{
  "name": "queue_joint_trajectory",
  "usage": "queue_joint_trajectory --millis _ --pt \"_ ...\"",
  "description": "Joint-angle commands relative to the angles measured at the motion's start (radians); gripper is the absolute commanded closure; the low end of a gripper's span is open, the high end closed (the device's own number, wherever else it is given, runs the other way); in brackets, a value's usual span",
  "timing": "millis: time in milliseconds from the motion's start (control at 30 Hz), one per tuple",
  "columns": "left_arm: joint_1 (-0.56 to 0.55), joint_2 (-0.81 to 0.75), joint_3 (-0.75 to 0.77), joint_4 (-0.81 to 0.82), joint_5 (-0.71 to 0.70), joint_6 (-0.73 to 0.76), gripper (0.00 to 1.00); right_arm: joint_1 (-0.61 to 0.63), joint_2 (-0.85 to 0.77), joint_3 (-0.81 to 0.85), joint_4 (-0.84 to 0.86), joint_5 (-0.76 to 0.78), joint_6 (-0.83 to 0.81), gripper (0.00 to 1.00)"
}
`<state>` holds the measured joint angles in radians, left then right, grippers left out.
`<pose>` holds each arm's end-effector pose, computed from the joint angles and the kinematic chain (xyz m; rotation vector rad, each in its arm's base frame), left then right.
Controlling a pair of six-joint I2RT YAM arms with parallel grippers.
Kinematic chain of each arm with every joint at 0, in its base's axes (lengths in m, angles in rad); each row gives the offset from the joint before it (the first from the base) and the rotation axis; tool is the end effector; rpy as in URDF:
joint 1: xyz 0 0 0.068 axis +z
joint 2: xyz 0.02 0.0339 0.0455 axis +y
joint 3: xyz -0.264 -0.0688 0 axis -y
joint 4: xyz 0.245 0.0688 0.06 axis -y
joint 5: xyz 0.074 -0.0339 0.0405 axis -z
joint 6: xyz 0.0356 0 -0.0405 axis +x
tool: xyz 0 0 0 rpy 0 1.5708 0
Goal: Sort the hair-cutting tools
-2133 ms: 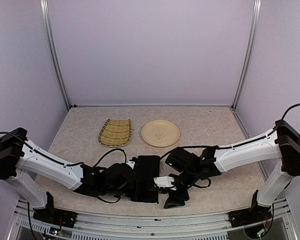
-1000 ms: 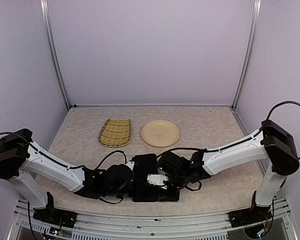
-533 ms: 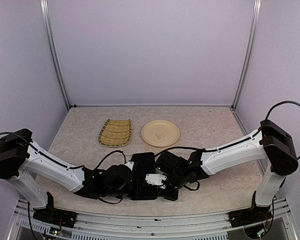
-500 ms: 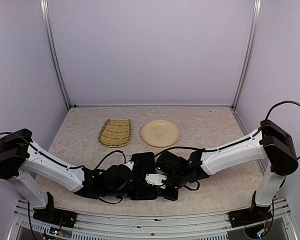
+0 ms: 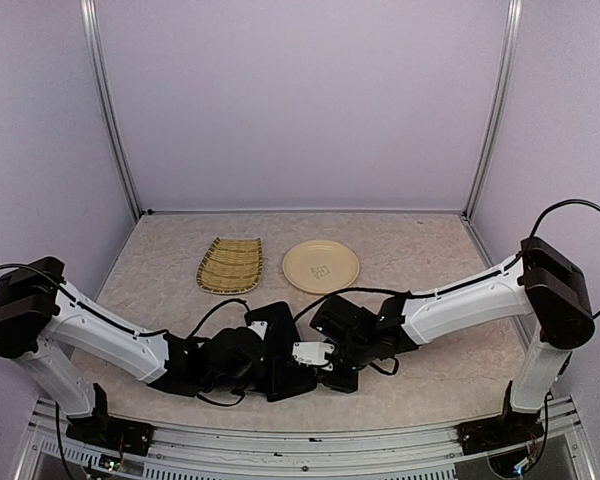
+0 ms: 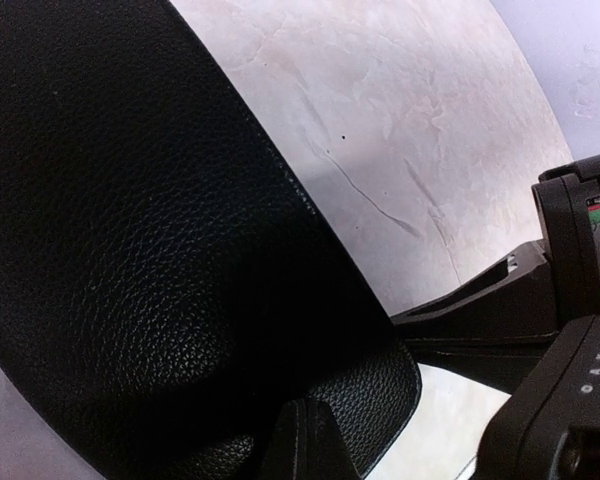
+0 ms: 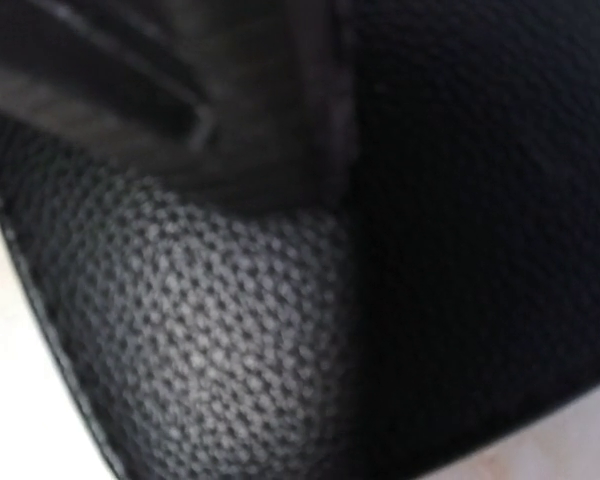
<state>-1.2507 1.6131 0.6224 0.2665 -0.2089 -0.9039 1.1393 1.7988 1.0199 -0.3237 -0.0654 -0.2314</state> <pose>0.1005 -0.2797 0.1331 0.3068 2.4180 -0.8451 0.1424 0.3149 0.1435 -1.7418 2.0969 0.3652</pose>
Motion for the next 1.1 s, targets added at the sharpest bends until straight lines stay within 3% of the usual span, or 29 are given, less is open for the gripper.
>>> queue_joint_trajectory --millis 0,133,233,367,467,667,867,1067 --pt "-0.004 0.031 -0.032 -0.107 0.044 0.026 1.00 -0.027 -0.005 -0.027 -0.051 0.061 -0.142 1.00" --pt "-0.005 0.033 -0.030 -0.116 0.039 0.031 1.00 -0.029 -0.021 -0.058 -0.036 0.074 -0.273 1.00" --pt "-0.033 -0.003 -0.027 -0.135 -0.023 0.059 1.00 -0.029 -0.066 -0.074 -0.033 0.001 -0.329 1.00" --pt "-0.164 -0.093 -0.023 -0.156 -0.230 0.168 0.67 -0.026 -0.102 -0.067 -0.044 -0.096 -0.331 1.00" --pt "-0.324 -0.127 -0.015 -0.170 -0.458 0.272 0.57 -0.023 -0.109 -0.062 -0.031 -0.106 -0.329 1.00" --pt "-0.466 -0.031 0.083 -0.275 -0.669 0.391 0.56 -0.019 -0.120 -0.056 -0.042 -0.165 -0.320 1.00" --pt "-0.483 0.134 0.170 -0.286 -0.728 0.463 0.57 -0.018 -0.110 -0.050 -0.049 -0.206 -0.289 1.00" --pt "-0.474 0.221 0.224 -0.347 -0.817 0.434 0.59 -0.018 -0.107 -0.049 -0.055 -0.242 -0.274 1.00"
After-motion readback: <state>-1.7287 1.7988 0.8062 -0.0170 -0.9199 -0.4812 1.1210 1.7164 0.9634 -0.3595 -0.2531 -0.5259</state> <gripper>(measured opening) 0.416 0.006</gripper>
